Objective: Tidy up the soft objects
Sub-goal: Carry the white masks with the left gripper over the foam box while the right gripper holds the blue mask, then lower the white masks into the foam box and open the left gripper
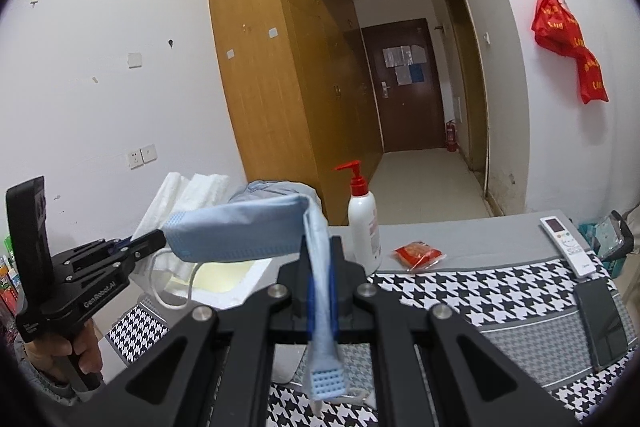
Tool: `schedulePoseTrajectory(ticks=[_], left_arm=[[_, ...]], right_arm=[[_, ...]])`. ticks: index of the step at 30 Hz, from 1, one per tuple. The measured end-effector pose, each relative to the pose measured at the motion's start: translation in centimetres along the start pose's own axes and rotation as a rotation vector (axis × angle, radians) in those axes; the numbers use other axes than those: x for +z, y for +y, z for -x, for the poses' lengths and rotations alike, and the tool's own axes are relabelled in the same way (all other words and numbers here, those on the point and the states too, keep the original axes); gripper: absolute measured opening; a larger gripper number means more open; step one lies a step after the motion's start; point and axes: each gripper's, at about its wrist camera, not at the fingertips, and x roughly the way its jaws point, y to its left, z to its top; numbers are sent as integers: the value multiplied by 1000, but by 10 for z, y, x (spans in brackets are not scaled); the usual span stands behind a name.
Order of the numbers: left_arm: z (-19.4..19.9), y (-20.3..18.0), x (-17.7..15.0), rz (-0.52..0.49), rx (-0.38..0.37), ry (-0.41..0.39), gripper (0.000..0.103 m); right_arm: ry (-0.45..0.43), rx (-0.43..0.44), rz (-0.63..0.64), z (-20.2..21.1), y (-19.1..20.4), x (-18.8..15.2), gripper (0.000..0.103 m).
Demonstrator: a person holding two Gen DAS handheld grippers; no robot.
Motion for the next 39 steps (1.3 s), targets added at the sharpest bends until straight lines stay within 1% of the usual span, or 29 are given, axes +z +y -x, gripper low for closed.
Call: schedulePoseTrajectory(ticks=[12, 19, 22, 24, 25, 26, 27, 28, 29, 30, 31, 33, 35, 37, 39], left_arm=[[-36, 13, 0, 21, 3, 67, 6], [-43, 12, 1, 20, 7, 88, 6], [-48, 12, 0, 15, 0, 108, 9], [-51, 13, 0, 12, -2, 116, 17], [-51, 13, 0, 11, 7, 112, 31], [-50, 12, -1, 12, 11, 109, 54], [-48, 12, -1, 14, 13, 101, 66], [-45, 13, -1, 21, 21, 87, 89], [-42, 14, -1, 28, 29, 70, 102], [-36, 16, -1, 43, 38, 37, 102], [-32, 17, 0, 46, 42, 26, 102], [-28, 18, 0, 43, 38, 16, 102], [-24, 19, 0, 36, 54, 1, 102], [-20, 20, -2, 25, 56, 0, 102], [-16, 23, -4, 35, 56, -1, 102]], right_arm=[[19, -22, 4, -11, 4, 2, 8], [29, -40, -5, -15, 1, 2, 8], [33, -48, -10, -15, -1, 1, 8], [33, -54, -11, -14, -2, 1, 8], [32, -58, -12, -14, -3, 2, 8], [31, -61, -14, -14, -3, 2, 8], [30, -63, -16, -14, -4, 2, 8], [27, -64, -21, -13, -5, 3, 8], [26, -65, -22, -13, -5, 3, 8], [24, -67, -23, -13, -5, 3, 8], [25, -69, -24, -14, -5, 3, 8], [28, -62, -30, -15, -4, 3, 8], [34, -45, -40, -16, -4, 4, 8], [33, -45, -37, -17, -2, 5, 8], [35, -42, -33, -19, 2, 6, 8]])
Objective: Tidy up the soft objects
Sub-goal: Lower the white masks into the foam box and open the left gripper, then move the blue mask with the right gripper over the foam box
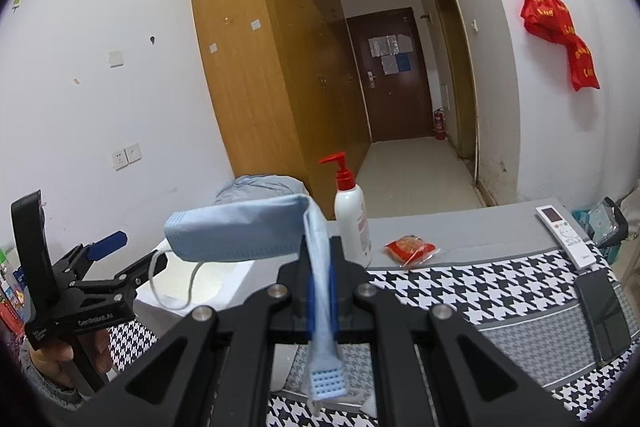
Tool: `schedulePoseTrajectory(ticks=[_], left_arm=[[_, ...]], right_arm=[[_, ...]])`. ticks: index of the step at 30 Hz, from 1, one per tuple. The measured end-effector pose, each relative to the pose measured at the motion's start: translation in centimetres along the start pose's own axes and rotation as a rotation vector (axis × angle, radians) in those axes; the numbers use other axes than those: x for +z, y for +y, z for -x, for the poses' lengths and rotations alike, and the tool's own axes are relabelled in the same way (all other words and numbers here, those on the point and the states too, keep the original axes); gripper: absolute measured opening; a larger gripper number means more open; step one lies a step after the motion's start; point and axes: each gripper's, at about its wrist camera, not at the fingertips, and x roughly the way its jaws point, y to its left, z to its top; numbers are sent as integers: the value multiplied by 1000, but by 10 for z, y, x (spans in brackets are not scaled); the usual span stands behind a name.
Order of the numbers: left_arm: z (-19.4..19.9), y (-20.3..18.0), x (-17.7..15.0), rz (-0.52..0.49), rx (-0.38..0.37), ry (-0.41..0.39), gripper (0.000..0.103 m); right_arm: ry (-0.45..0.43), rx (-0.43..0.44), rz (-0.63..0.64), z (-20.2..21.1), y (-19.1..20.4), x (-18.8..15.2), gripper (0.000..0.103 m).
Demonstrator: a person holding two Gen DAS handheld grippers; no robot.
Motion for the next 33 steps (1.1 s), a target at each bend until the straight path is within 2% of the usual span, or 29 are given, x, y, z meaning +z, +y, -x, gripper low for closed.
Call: schedulePoseTrajectory(ticks=[17, 27, 33], left_arm=[[27, 38, -7, 50, 71, -24, 102], [39, 65, -24, 81, 130, -20, 102], [42, 73, -33, 102, 133, -14, 102]], right_arm=[[5, 36, 58, -13, 34, 9, 8], [30, 67, 89, -29, 55, 13, 8], [54, 88, 105, -40, 71, 14, 8]])
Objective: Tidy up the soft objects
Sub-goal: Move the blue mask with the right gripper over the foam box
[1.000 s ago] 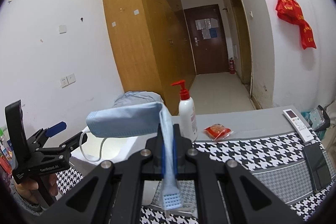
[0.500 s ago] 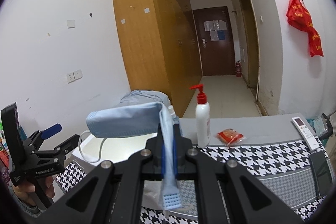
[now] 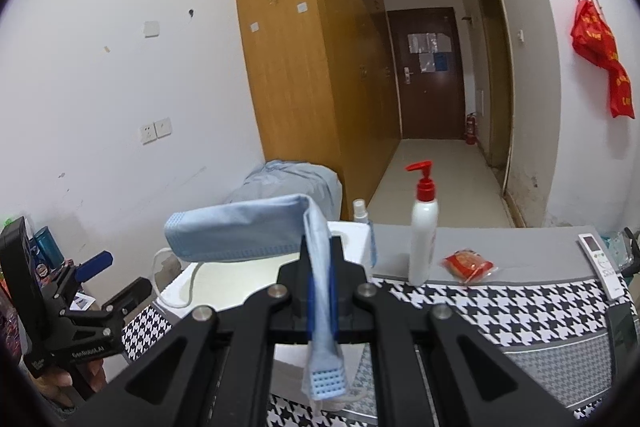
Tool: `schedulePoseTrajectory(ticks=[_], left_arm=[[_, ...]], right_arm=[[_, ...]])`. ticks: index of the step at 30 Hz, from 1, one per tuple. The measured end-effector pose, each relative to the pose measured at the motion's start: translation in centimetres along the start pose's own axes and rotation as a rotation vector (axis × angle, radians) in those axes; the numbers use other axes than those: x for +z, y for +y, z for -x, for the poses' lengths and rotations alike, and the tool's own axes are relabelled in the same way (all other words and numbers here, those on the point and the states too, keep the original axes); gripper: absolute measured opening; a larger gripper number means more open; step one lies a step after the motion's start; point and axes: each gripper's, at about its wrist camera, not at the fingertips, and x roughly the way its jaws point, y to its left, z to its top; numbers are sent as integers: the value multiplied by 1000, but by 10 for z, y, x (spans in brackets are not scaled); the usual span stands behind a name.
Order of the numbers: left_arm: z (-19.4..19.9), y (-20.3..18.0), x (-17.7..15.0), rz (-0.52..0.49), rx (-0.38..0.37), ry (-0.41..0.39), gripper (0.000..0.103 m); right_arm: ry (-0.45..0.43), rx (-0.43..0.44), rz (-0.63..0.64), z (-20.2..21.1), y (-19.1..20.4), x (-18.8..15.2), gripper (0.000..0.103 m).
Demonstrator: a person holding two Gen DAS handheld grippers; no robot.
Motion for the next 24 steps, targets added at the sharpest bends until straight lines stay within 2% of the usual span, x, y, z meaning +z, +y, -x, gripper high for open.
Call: schedulePoseTrajectory(ticks=[15, 24], left_arm=[[10, 17, -6, 10, 8, 12, 102], [8, 21, -11, 17, 6, 28, 102]], right_arm=[[39, 30, 9, -33, 25, 7, 8], [100, 7, 18, -60, 36, 5, 8]])
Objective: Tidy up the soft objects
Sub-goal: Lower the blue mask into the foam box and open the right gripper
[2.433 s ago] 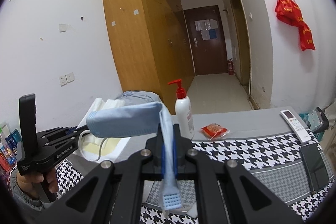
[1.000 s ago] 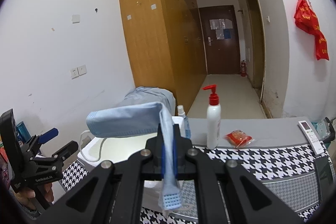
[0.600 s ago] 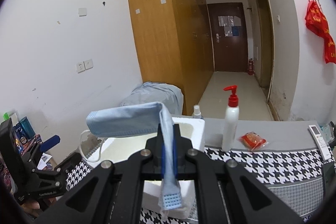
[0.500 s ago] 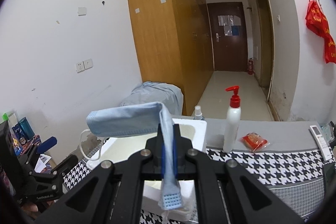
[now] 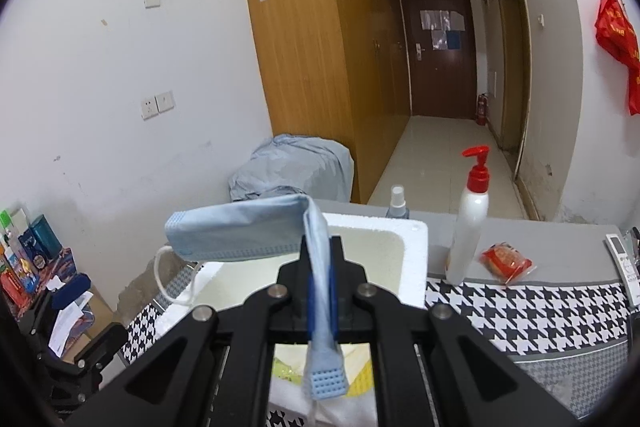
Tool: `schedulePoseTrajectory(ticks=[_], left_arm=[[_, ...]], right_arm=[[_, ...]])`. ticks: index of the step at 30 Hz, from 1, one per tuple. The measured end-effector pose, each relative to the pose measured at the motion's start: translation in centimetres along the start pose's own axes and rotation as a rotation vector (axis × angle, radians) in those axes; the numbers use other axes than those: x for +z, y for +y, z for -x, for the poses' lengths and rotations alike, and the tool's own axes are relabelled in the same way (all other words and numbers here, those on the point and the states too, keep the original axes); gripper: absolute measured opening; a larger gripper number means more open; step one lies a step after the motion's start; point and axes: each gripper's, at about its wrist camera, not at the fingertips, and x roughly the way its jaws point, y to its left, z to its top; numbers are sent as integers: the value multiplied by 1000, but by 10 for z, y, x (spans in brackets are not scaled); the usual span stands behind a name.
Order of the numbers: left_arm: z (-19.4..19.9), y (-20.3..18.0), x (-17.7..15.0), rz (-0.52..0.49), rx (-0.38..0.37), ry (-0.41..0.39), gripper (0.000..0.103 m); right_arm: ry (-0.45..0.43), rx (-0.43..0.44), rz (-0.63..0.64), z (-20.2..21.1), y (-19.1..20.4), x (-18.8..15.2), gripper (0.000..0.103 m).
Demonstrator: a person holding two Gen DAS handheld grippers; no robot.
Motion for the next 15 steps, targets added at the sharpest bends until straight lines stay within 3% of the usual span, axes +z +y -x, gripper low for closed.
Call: schedulePoseTrajectory(ticks=[12, 15], left_arm=[[0, 12, 1, 32, 27, -5, 102], [1, 12, 2, 35, 34, -5, 102]], right_arm=[[89, -67, 33, -26, 6, -5, 10], [95, -69, 37, -27, 8, -5, 37]])
